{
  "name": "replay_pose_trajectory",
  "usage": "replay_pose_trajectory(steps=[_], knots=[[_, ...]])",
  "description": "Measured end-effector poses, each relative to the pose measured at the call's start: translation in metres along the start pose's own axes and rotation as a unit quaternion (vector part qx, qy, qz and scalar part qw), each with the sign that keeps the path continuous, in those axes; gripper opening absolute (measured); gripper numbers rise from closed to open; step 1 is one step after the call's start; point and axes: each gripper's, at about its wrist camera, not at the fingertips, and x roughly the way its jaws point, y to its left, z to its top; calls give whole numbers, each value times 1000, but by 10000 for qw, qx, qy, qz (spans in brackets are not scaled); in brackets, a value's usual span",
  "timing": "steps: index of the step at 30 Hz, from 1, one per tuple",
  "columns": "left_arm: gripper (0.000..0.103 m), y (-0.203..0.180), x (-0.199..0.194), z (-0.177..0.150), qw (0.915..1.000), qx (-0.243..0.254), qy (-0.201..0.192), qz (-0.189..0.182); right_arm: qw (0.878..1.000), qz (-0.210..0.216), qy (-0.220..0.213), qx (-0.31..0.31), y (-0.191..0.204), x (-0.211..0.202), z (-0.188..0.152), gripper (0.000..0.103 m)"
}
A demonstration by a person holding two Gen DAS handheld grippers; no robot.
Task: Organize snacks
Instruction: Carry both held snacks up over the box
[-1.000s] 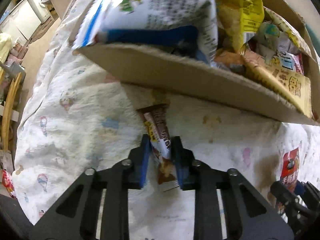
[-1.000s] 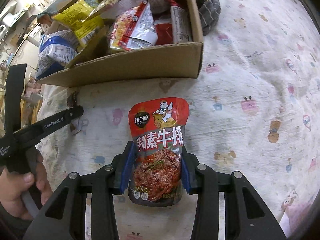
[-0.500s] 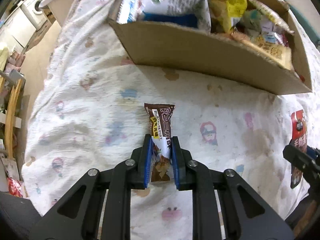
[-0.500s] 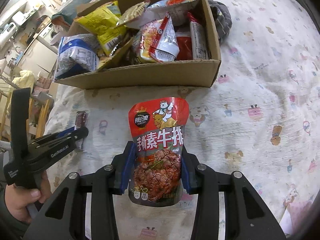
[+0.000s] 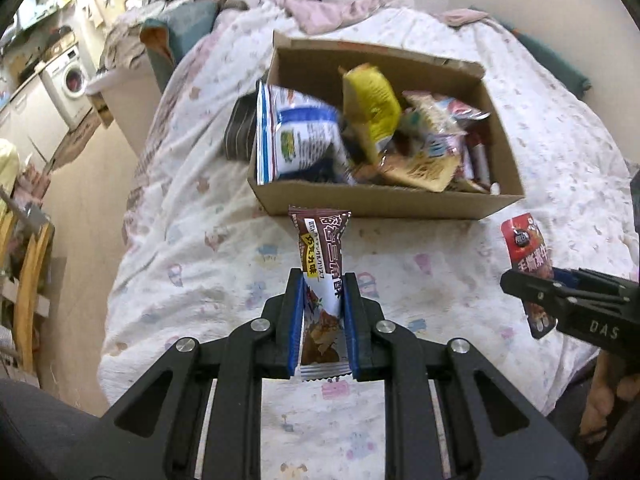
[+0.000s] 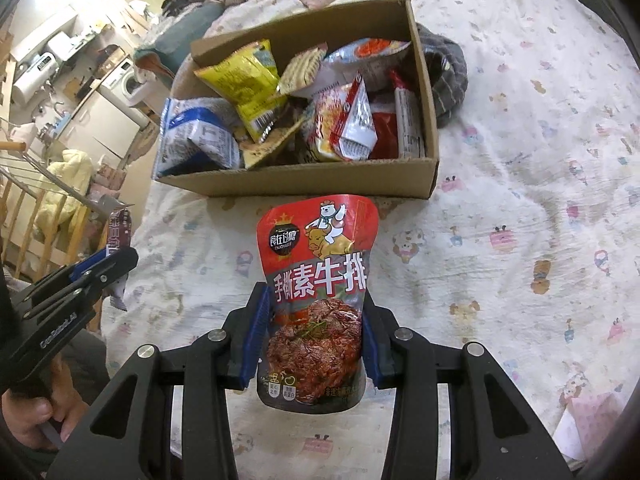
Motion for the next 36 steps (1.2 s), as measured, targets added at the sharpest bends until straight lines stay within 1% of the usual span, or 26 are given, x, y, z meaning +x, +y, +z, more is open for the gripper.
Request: replay_pose_trajectory(steps=[1,3,10,12,19,26,30,36], knots=[[15,0,3,1,10000,18,-34,-3,10000,20,-56,13,-1,-5,0,43],[15,0,-7,2,9999,35,-133,-15,9997,76,-214,38,-3,-19,-1,43],[15,14,-17,37,9990,49,-427,-126,9971,274,-674,206,-1,-47,11,43],[15,15,-17,46,9986,54,-473,-231,9966,289,-744,218,5,-46,18,43],[15,9,-13,77,9972,150,-656,-332,9952,290,-898,267,17,-37,59,43],[15,-6,8,116,9957,255,-784,-428,9946,23,-997,305,14,-13,103,43],[15,-16,27,128,9954,347,-786,-432,9940,-185,-1029,308,6,2,116,43],[15,-32,57,132,9949,492,-722,-495,9933,-139,-1020,531,-9,16,122,43]])
